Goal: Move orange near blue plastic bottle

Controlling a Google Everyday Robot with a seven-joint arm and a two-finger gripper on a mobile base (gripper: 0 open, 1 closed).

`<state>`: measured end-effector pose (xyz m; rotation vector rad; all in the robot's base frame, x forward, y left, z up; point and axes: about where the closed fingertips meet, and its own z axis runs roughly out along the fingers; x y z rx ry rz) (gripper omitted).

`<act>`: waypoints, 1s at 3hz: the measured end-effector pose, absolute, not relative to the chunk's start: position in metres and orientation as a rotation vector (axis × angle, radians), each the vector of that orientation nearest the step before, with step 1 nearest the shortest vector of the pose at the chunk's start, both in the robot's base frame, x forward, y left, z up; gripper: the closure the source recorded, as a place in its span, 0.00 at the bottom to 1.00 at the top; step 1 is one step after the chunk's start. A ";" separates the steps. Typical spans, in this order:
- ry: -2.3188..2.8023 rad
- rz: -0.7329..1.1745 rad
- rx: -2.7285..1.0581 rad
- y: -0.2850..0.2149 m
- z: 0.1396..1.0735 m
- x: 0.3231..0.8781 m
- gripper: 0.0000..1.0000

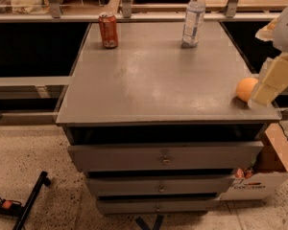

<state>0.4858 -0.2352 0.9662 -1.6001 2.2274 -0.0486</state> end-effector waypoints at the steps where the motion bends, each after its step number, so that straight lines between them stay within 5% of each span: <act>1: 2.241 -0.017 -1.541 -0.253 0.952 0.519 0.00; 3: 2.250 0.056 -1.469 -0.278 0.914 0.556 0.00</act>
Offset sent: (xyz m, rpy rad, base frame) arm 0.0824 -0.0523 -0.0544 0.1072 0.0196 -0.0913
